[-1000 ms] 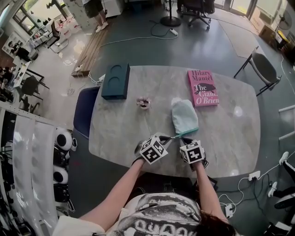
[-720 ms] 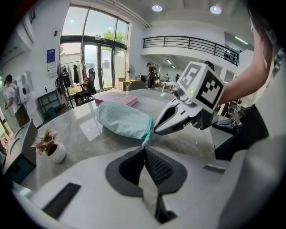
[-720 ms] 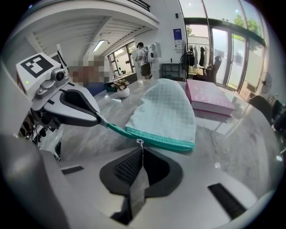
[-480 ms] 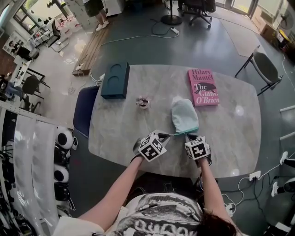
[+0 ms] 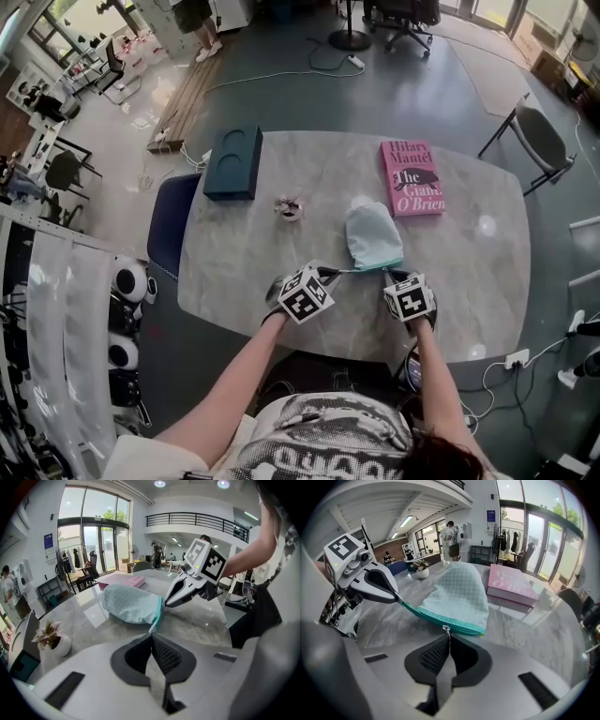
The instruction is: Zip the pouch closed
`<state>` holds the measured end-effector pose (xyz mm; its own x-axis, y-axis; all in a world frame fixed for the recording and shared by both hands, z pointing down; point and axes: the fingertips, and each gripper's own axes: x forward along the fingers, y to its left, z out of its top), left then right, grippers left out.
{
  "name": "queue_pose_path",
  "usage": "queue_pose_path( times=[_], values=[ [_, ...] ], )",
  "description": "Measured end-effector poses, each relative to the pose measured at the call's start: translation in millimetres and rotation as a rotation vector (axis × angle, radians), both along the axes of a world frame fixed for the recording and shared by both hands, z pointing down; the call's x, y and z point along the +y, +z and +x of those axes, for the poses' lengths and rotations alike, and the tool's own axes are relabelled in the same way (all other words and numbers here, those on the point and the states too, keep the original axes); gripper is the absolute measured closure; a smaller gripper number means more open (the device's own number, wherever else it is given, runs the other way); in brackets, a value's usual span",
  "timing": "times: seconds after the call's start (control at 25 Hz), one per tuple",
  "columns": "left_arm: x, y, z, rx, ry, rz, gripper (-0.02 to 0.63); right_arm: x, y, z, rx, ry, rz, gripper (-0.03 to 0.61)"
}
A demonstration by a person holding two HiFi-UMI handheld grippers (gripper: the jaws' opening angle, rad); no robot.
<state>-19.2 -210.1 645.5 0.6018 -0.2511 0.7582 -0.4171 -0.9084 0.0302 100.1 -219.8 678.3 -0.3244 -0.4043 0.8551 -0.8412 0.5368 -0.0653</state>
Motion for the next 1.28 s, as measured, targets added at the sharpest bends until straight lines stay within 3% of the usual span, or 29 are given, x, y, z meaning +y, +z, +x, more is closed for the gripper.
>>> queue_pose_path(
  times=[0.32,0.76,0.84,0.96,1.28],
  values=[
    [-8.3,7.6,-12.8,-0.045,0.001,0.002,0.601,-8.4,4.1,25.4,0.065,-0.002,-0.004,0.569],
    [6.8,31.7,-25.8,-0.123,0.026,-0.041,0.6,1.4,4.2,27.9,0.032,0.03,-0.005,0.566],
    [8.3,34.2,-32.0,-0.105,-0.009,-0.056,0.592,3.8,-1.4,26.0,0.001,0.041,0.003,0.537],
    [13.7,30.9,-37.7,-0.041,-0.073,-0.099,0.457,7.9,-13.5,21.3,-0.056,0.08,0.025,0.508],
    [24.7,-10.1,-42.7,0.09,-0.165,-0.037,0.491,25.9,-62.4,-11.2,-0.135,0.135,0.189,0.502]
  ],
)
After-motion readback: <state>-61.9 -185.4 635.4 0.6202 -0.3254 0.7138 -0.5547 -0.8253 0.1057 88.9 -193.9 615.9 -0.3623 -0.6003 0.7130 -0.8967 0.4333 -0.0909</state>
